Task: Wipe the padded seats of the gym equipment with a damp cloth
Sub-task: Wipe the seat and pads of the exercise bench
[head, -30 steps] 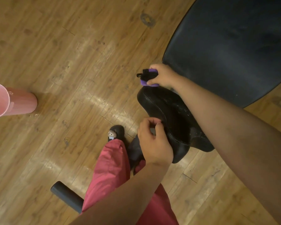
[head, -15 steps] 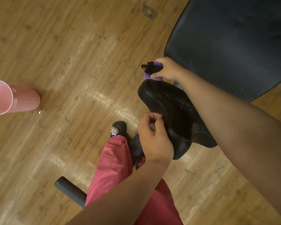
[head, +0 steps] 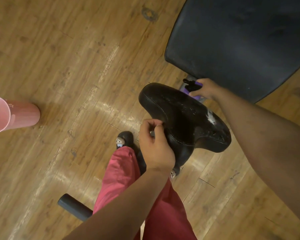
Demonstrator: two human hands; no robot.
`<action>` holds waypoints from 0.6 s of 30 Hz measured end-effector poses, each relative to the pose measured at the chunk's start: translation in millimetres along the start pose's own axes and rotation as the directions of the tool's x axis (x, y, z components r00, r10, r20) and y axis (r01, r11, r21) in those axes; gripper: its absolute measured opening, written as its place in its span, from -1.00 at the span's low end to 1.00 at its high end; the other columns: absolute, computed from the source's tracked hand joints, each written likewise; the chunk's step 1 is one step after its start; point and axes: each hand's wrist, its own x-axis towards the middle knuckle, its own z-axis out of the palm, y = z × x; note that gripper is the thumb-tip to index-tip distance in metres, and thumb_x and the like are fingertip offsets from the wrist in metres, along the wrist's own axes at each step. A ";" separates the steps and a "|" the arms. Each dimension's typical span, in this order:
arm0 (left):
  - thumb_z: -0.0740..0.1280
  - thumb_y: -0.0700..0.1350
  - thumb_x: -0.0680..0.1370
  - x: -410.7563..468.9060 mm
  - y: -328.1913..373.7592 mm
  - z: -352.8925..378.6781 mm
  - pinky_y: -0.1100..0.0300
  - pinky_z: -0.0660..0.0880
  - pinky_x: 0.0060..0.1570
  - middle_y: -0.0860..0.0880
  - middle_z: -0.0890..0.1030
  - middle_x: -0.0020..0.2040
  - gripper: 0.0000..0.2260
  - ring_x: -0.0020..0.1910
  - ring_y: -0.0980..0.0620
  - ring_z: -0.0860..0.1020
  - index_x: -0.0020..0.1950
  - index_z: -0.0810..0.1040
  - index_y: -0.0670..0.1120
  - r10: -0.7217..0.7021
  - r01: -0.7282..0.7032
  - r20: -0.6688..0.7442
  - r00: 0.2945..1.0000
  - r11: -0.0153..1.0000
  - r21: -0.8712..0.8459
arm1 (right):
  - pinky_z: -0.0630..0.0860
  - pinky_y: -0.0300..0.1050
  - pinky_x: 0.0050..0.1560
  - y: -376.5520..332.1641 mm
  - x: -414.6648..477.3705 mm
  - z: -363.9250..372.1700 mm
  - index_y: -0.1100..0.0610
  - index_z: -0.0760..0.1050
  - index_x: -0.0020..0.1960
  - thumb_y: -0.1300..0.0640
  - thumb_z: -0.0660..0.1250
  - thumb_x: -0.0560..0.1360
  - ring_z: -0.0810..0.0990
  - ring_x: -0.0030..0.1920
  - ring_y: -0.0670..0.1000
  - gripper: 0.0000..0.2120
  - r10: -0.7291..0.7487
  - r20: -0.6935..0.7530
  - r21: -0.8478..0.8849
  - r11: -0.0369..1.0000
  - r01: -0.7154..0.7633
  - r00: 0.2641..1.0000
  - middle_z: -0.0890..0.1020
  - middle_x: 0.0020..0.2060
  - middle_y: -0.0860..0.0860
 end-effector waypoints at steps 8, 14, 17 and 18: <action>0.19 -0.04 0.43 -2.1 4.5 -1.4 0.09 0.42 -0.06 0.05 0.54 -0.19 -0.90 -0.16 0.10 0.49 -0.19 0.48 -0.01 0.020 -0.020 0.012 1.000 0.999 0.032 | 0.37 -0.31 -0.28 22.6 -20.2 -8.2 0.21 0.45 0.30 0.26 0.41 0.47 0.49 0.02 -0.01 -0.59 0.006 0.023 0.116 0.993 -0.009 1.000 0.56 0.16 0.13; 0.22 -0.19 0.57 -4.5 10.5 0.6 0.39 0.36 -0.19 0.21 0.48 -0.33 -0.84 -0.29 0.28 0.44 -0.21 0.45 -0.06 0.056 -0.054 -0.018 0.998 0.996 0.070 | 0.43 -0.12 0.10 45.9 -29.5 -9.4 0.30 0.44 0.29 0.31 0.43 0.44 0.52 0.10 0.07 -0.56 0.009 -0.030 0.193 0.981 -0.003 1.000 0.56 0.20 0.18; 0.20 -0.22 0.57 -4.9 10.3 0.7 0.46 0.33 -0.26 0.20 0.48 -0.35 -0.83 -0.31 0.29 0.43 -0.21 0.45 -0.09 0.068 -0.065 -0.031 0.997 0.993 0.094 | 0.45 -0.03 0.17 56.1 -37.3 -12.1 0.27 0.45 0.29 0.30 0.45 0.43 0.53 0.14 0.09 -0.55 0.018 -0.004 0.215 0.976 -0.017 1.000 0.56 0.18 0.14; 0.20 -0.22 0.57 -5.1 10.6 0.8 0.46 0.33 -0.27 0.17 0.47 -0.33 -0.84 -0.32 0.29 0.42 -0.21 0.44 -0.09 0.068 -0.065 -0.033 0.997 0.993 0.099 | 0.48 0.01 0.19 59.7 -40.0 -13.2 0.26 0.44 0.29 0.29 0.46 0.42 0.54 0.16 0.12 -0.54 0.032 0.001 0.223 0.974 -0.032 0.999 0.56 0.21 0.16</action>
